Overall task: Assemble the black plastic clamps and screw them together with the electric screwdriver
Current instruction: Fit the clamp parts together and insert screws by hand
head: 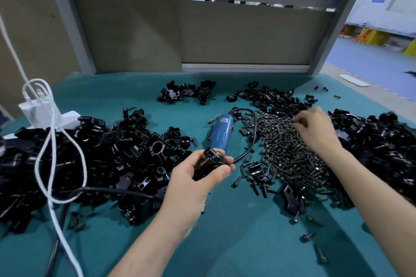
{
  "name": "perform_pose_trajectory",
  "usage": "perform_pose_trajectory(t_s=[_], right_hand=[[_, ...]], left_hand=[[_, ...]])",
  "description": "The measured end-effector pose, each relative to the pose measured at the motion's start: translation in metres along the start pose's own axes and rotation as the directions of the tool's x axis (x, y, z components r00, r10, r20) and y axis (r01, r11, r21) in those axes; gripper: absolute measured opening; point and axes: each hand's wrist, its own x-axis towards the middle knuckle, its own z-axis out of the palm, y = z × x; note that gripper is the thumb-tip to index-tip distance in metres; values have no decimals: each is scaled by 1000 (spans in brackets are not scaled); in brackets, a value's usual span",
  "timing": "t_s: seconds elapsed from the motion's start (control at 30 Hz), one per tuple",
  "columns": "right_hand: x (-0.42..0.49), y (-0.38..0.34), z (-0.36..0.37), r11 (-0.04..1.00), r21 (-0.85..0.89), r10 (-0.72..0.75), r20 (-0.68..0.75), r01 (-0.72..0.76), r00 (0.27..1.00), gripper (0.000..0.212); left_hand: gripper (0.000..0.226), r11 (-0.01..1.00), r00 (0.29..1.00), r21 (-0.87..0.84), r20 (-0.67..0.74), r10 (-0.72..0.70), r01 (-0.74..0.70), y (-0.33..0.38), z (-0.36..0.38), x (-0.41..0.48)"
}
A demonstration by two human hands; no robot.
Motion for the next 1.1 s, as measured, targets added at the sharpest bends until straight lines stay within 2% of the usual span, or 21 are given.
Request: perform_pose_trajectory(t_s=[0.1,0.17,0.23,0.33,0.47,0.63,0.73,0.9,1.03,1.1], right_hand=[[-37,-51,-28,956,256,-167,86,140,982,14],[-71,-83,-45,864,461,-307,165,202,937,20],[-98,-104,-56,770,594,-398,161,233,903,22],[-114,-117,-55,763,574,-446,135,297,885,16],[-123,-124,-48,766,528,-497,121,368,859,13],[-119,-122,-56,765,502,-492,50,404,869,14],[-121,-126,-56,793,382,-537,72,475,840,11],[-118,-127,-59,775,268,-619,139,572,773,10],[-118,-128,-58,749,347,-638,148,565,755,14],[-119,-127,-56,756,474,-569,136,451,811,19]], left_hand=[[24,985,1000,-172,11,-28,29,2,2,1],[20,971,999,-233,-2,-46,44,3,4,2],[21,958,998,-281,-11,-60,55,3,3,3],[25,954,999,-296,2,-49,47,5,3,4],[20,948,999,-316,30,-36,44,7,2,3],[20,940,998,-335,38,-50,60,7,3,2],[29,945,998,-320,40,-56,66,6,3,1],[31,949,997,-307,45,-60,71,5,4,0],[38,946,997,-315,40,-72,81,6,3,1],[37,943,997,-322,30,-73,79,7,2,1]])
